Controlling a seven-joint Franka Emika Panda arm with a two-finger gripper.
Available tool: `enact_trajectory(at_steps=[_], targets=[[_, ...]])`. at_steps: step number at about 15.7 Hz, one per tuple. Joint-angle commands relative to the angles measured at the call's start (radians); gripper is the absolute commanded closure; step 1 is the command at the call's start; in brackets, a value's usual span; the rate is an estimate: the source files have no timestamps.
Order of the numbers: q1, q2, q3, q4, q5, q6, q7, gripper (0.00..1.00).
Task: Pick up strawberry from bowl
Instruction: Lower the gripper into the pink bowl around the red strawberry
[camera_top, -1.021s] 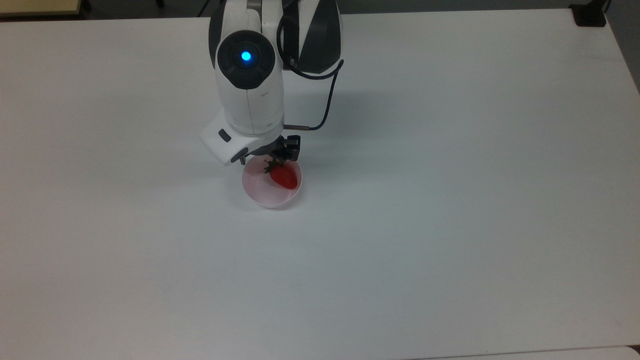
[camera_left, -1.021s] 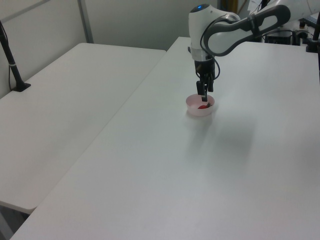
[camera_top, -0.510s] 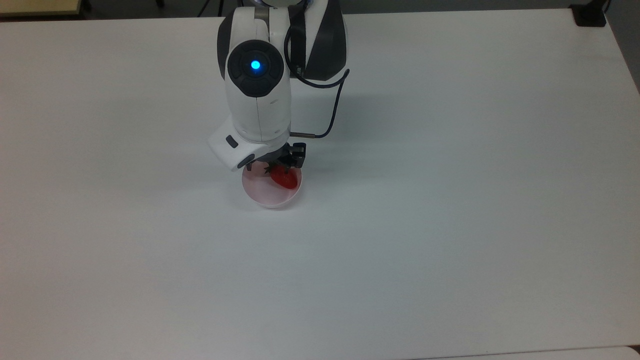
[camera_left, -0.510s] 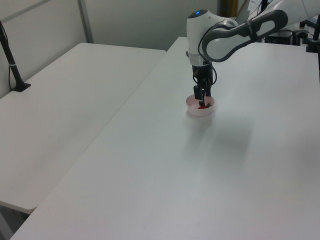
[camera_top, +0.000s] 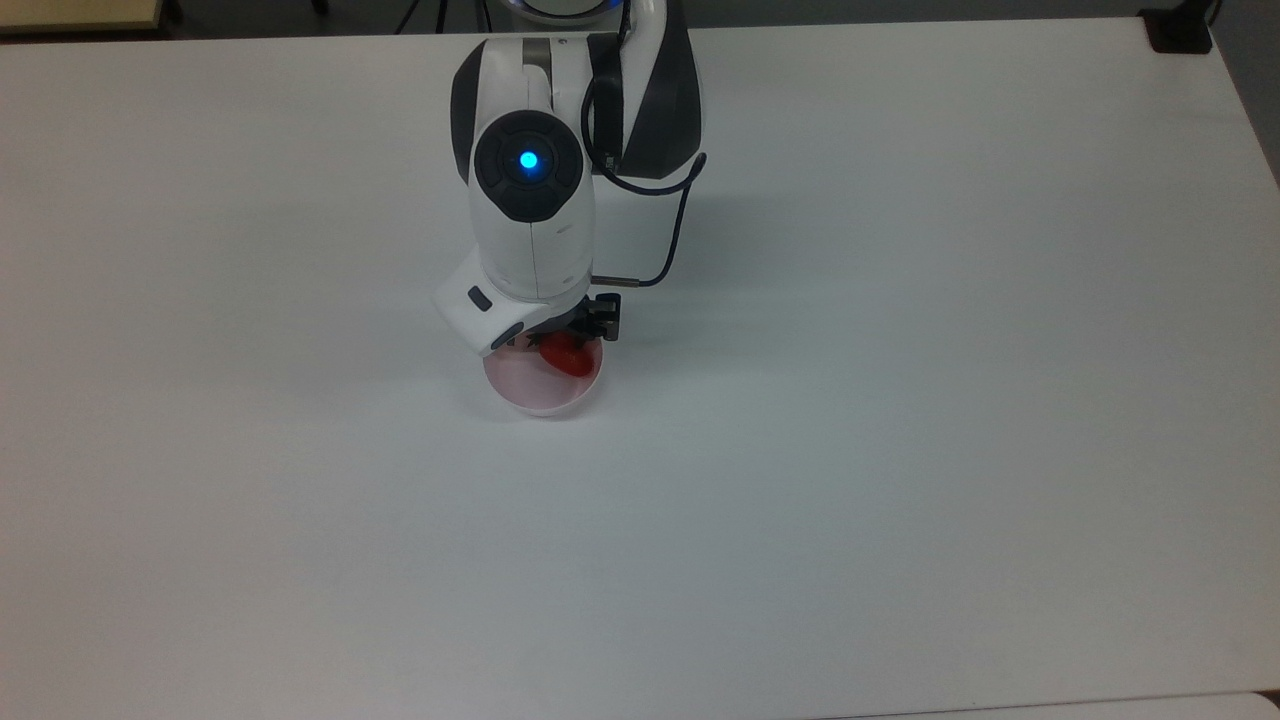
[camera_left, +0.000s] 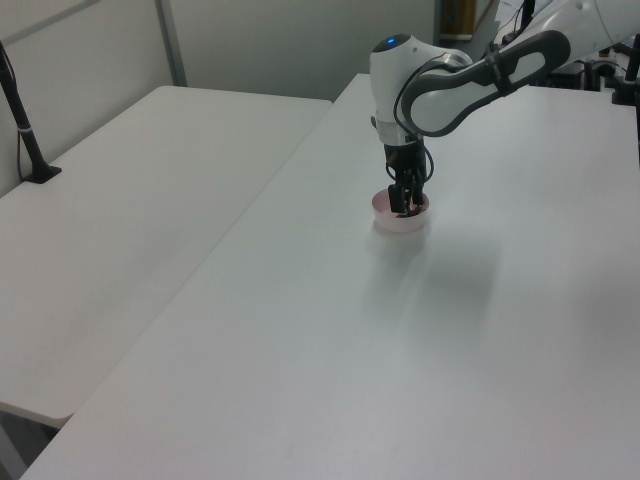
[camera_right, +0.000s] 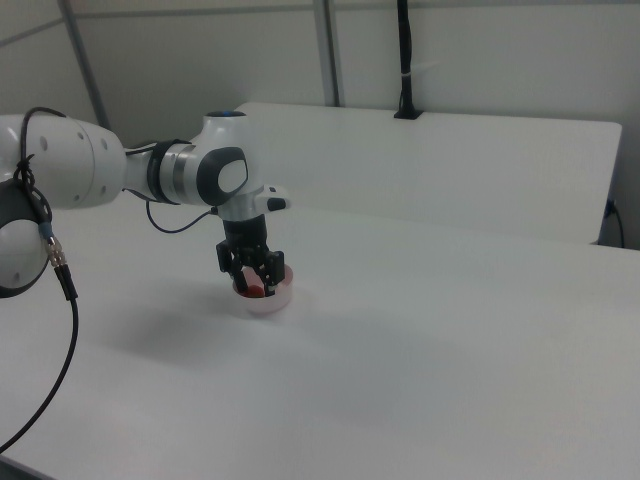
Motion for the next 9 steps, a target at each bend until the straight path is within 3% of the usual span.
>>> enact_trajectory(at_steps=[1, 4, 9], targets=[[0.008, -0.003, -0.005, -0.019, -0.01, 0.023, 0.028, 0.42], [0.006, -0.006, -0.005, -0.013, -0.005, 0.014, 0.03, 0.75], [0.002, -0.056, -0.003, -0.002, 0.006, -0.016, 0.036, 0.78]])
